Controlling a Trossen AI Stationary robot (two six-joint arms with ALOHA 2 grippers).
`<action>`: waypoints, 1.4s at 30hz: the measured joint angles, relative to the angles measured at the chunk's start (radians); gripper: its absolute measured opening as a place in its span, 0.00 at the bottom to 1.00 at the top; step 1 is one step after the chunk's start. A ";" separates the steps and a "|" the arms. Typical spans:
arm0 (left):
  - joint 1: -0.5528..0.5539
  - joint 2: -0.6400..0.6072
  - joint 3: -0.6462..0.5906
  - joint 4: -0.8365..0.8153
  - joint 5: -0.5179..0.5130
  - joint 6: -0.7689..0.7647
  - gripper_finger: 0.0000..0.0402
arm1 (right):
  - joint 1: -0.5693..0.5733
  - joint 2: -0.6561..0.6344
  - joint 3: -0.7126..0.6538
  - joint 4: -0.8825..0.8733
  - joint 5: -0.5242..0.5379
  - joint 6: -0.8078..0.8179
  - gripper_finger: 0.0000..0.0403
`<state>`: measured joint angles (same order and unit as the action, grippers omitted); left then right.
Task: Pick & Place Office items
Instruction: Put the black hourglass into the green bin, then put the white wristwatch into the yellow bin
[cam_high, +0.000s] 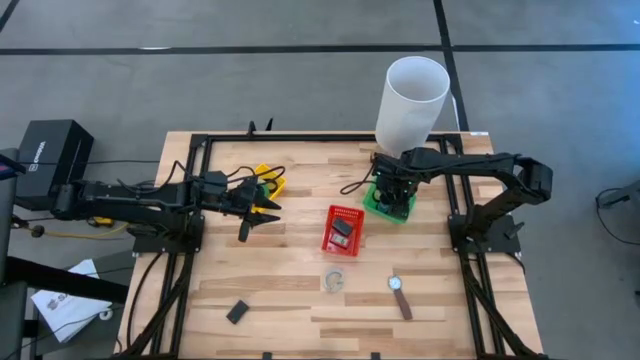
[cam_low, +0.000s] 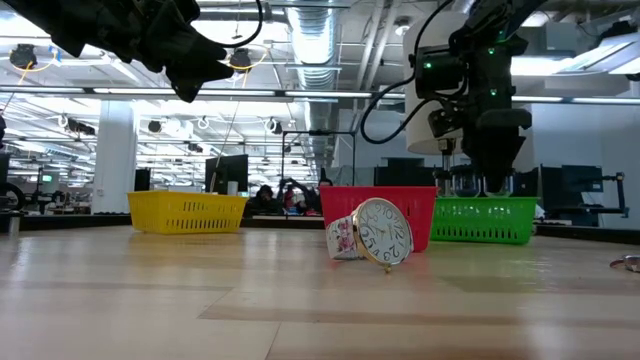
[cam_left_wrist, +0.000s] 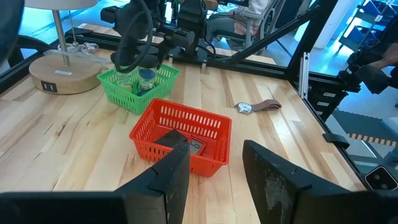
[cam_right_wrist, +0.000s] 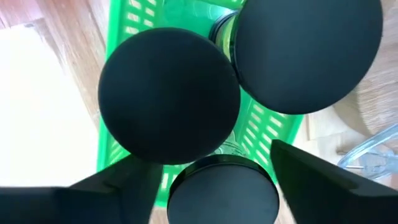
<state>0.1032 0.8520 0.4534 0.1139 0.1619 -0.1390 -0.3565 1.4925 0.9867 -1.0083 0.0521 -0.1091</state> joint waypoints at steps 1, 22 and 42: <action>0.000 0.000 0.000 0.000 0.000 0.000 0.36 | 0.000 0.000 0.000 0.000 0.000 0.012 0.74; 0.000 0.000 0.000 0.017 0.000 0.000 0.36 | -0.006 -0.010 0.048 -0.118 0.096 0.002 0.79; 0.000 0.000 0.000 0.028 0.000 0.008 0.36 | -0.018 -0.161 0.222 -0.150 -0.066 -0.082 0.79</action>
<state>0.1032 0.8516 0.4534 0.1417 0.1619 -0.1307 -0.3747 1.3316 1.2083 -1.1583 -0.0135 -0.1911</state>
